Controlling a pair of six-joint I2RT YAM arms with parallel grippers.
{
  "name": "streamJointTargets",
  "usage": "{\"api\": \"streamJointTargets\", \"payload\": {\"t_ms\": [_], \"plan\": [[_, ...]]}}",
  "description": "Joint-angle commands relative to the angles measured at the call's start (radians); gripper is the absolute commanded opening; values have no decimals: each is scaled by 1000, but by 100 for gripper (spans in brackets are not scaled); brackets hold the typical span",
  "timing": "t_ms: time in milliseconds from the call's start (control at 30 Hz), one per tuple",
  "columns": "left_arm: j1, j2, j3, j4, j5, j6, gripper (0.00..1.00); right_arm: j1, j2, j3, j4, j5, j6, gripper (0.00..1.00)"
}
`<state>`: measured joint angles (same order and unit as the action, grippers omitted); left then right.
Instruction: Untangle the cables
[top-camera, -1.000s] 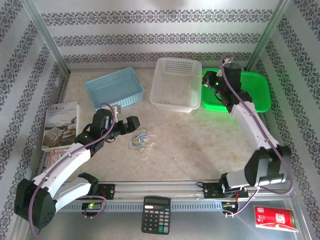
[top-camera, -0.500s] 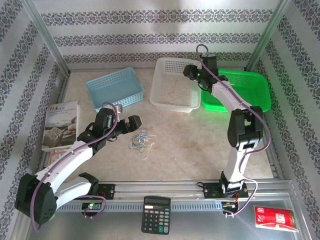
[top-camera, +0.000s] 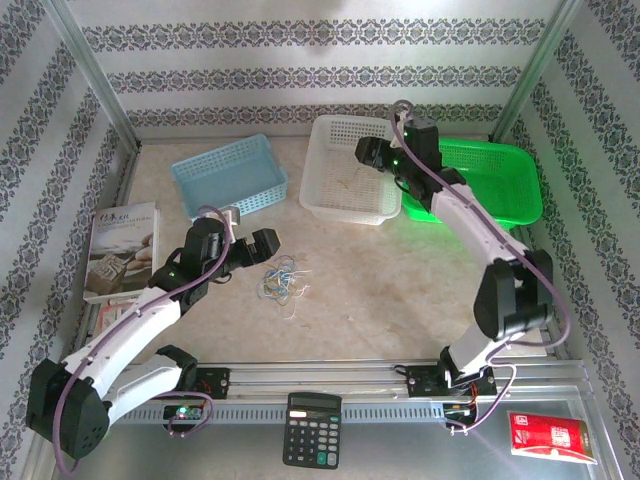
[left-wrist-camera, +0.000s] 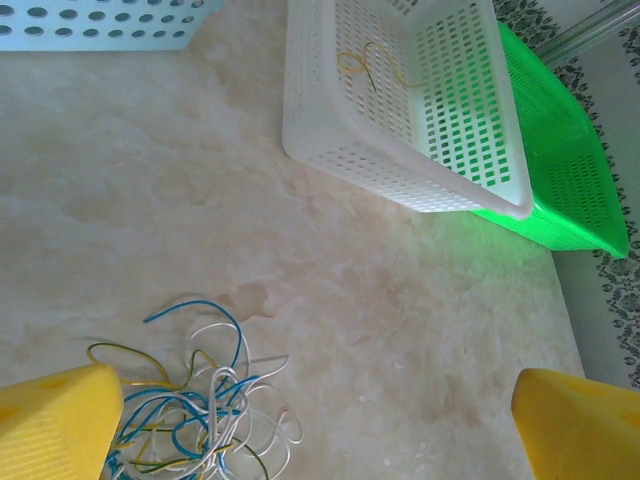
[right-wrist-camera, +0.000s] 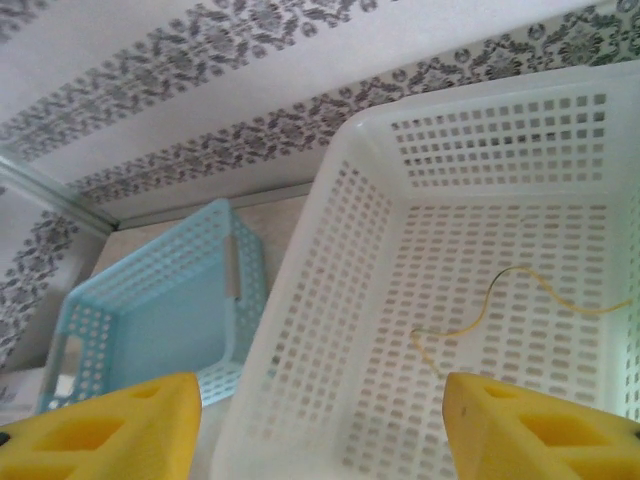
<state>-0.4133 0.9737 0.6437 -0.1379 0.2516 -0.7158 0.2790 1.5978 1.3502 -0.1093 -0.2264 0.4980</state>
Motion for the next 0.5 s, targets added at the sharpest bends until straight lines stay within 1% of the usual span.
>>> {"api": "streamJointTargets", "payload": {"t_ms": [0, 133, 300, 467], "plan": [[-14, -25, 0, -59, -24, 2, 100, 79, -93, -81, 25, -9, -10, 65], [-13, -54, -30, -62, -25, -15, 100, 183, -193, -197, 19, 48, -12, 65], [-13, -99, -80, -78, -30, -35, 100, 328, -296, -371, 31, 133, 30, 65], [-14, -119, -98, -103, -14, -40, 100, 481, -341, -523, 32, 239, 79, 65]]}}
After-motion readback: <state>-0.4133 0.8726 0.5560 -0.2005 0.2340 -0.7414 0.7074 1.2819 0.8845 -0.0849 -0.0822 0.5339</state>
